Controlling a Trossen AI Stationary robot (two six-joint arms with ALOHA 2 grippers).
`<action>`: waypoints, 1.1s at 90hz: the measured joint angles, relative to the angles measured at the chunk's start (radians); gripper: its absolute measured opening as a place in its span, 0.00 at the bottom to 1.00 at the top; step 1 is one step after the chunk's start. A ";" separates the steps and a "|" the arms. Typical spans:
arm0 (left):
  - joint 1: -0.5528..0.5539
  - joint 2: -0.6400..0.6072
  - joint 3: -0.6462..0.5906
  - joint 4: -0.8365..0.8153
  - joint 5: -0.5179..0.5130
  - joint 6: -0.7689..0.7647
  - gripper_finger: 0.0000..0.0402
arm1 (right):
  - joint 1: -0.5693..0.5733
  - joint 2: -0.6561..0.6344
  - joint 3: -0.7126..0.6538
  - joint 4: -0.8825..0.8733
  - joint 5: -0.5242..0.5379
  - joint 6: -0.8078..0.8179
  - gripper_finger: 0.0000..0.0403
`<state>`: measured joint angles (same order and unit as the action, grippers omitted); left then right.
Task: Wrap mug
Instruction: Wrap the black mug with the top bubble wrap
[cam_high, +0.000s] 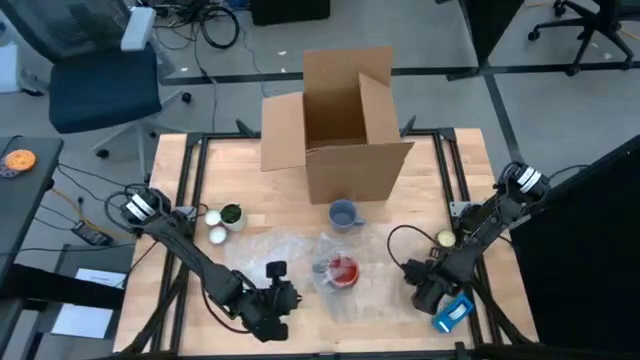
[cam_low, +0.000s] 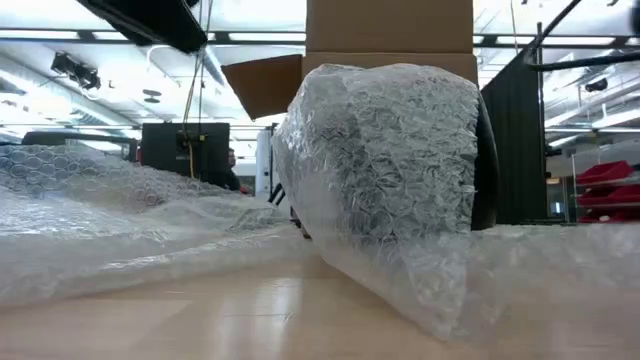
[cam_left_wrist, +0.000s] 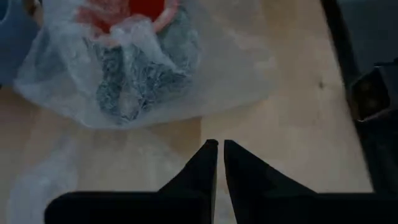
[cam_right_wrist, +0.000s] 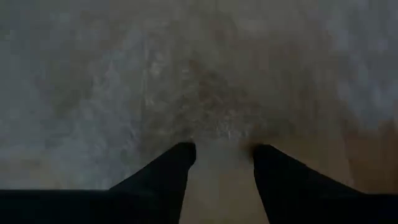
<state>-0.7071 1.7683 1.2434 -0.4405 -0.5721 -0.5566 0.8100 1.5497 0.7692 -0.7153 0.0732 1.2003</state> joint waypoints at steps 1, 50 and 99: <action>0.002 0.002 0.000 0.000 0.000 0.000 0.04 | -0.004 0.000 0.000 0.004 0.005 -0.009 0.38; 0.047 0.013 0.000 0.002 -0.001 0.004 0.04 | -0.034 0.002 0.282 -0.045 0.132 -0.195 0.37; 0.044 0.013 0.000 0.120 -0.001 -0.024 0.04 | 0.140 0.005 0.271 -0.308 0.105 0.104 0.37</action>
<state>-0.6633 1.7817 1.2434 -0.3203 -0.5729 -0.5804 0.9502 1.5544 1.0404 -1.0230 0.1787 1.3047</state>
